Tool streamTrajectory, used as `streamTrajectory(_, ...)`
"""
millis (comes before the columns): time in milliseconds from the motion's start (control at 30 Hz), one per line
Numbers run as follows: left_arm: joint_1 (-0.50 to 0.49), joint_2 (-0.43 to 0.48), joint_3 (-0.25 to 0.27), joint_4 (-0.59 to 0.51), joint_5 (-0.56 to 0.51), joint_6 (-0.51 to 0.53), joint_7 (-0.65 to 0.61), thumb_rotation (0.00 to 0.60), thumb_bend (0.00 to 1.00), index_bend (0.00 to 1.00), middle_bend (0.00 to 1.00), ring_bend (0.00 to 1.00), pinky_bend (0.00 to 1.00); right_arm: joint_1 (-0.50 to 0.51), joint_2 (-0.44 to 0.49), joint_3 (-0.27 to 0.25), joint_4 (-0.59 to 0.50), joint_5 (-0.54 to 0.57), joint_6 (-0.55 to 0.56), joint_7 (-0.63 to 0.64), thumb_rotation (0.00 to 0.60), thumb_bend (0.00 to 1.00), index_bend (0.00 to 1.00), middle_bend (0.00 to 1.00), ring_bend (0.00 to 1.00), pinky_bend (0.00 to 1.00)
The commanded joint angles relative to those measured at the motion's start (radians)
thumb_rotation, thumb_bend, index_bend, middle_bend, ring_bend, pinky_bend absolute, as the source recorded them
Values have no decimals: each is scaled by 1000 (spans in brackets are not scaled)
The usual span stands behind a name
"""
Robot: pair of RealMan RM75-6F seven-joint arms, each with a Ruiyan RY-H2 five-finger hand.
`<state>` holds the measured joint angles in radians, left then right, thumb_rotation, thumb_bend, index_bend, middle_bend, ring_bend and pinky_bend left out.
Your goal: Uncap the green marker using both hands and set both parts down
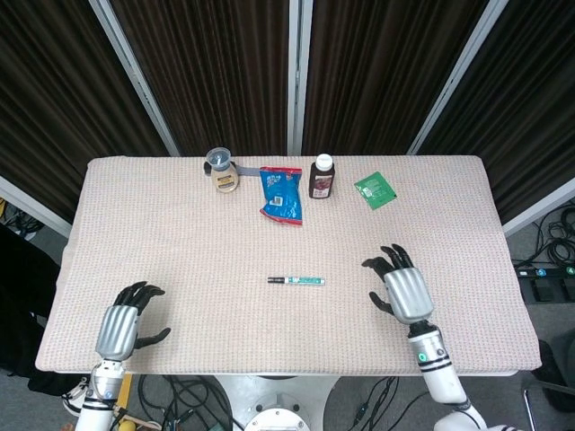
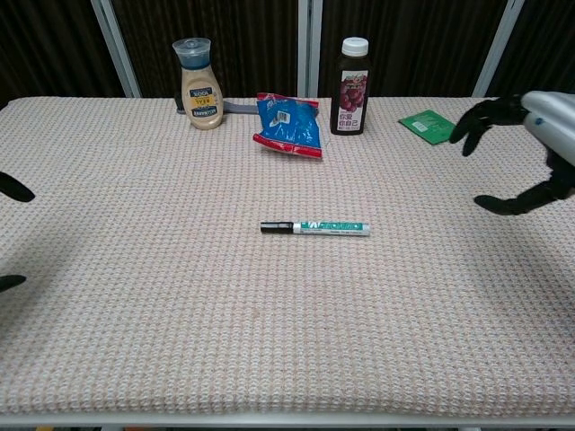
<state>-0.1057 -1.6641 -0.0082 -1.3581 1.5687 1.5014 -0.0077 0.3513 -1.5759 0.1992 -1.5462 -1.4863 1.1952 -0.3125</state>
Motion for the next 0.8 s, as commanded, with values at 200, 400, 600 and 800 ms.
streamTrajectory(200,-6,5,-4,-6,-8,-9,-1,600,98,302,282,158,199,235,-113,102,44,249,-224,-277,600,121,374,390,150,136)
streamTrajectory(400,-11,6,-7,-3,-12,-14,-10,600,98,302,282,158,199,303,-175,94,90,334,-248,-367,600,130,414,407,162,137)
streamTrajectory(600,-14,4,-7,3,-15,-16,-22,600,98,302,282,157,199,346,-208,71,103,437,-247,-472,600,137,445,431,173,136)
streamTrajectory(800,-13,4,-6,9,-17,-15,-39,600,98,302,282,158,199,374,-229,49,109,526,-231,-540,600,136,447,433,173,136)
